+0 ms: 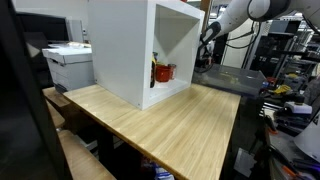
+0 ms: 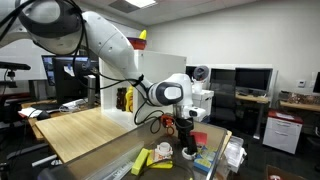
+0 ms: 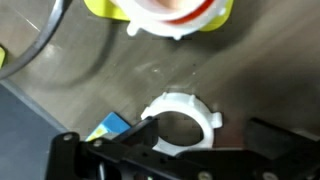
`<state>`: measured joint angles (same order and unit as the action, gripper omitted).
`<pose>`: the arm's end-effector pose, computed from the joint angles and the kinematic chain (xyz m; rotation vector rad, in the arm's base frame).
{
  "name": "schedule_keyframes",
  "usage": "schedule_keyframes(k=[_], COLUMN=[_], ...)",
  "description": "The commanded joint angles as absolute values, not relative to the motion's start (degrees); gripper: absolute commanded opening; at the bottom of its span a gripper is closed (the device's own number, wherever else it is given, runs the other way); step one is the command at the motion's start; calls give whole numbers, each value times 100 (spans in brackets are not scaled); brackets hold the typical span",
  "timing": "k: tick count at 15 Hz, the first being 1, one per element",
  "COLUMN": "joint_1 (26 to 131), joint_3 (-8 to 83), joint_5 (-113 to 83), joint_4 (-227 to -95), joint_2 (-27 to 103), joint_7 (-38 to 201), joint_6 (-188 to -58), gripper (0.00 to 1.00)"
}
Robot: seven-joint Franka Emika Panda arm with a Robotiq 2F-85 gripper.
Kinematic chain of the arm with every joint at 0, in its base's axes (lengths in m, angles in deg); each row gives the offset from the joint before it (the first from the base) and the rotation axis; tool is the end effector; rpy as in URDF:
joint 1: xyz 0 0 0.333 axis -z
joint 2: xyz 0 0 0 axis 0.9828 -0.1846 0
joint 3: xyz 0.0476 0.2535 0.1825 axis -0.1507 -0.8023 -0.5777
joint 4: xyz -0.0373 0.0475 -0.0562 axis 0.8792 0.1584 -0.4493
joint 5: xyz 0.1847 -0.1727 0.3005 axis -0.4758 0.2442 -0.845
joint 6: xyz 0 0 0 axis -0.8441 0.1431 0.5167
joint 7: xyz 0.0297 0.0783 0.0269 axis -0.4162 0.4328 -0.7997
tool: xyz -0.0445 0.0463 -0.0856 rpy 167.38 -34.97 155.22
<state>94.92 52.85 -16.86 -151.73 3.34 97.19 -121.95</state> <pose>0.6170 -0.3767 0.1740 2.6211 -1.1570 -0.0084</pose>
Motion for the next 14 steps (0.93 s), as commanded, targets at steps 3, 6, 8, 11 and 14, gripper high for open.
schedule_keyframes(k=[3,6,8,11,14], joint_1=[9988,10248,10357,10471,10280], joint_3=[4932,4759,4681,4607,4849], joint_5=[-1816,-1911,-1904,-1856,-1703], joint_4=[-16882,-17617,-18081,-18657,-19246], joint_2=[1034,1449,1772,2270,2942], joint_7=[8393,7977,7749,7412,7326], joint_6=[-14225,-14886,-15068,-14986,-14629], gripper=[100,100,100,100,100])
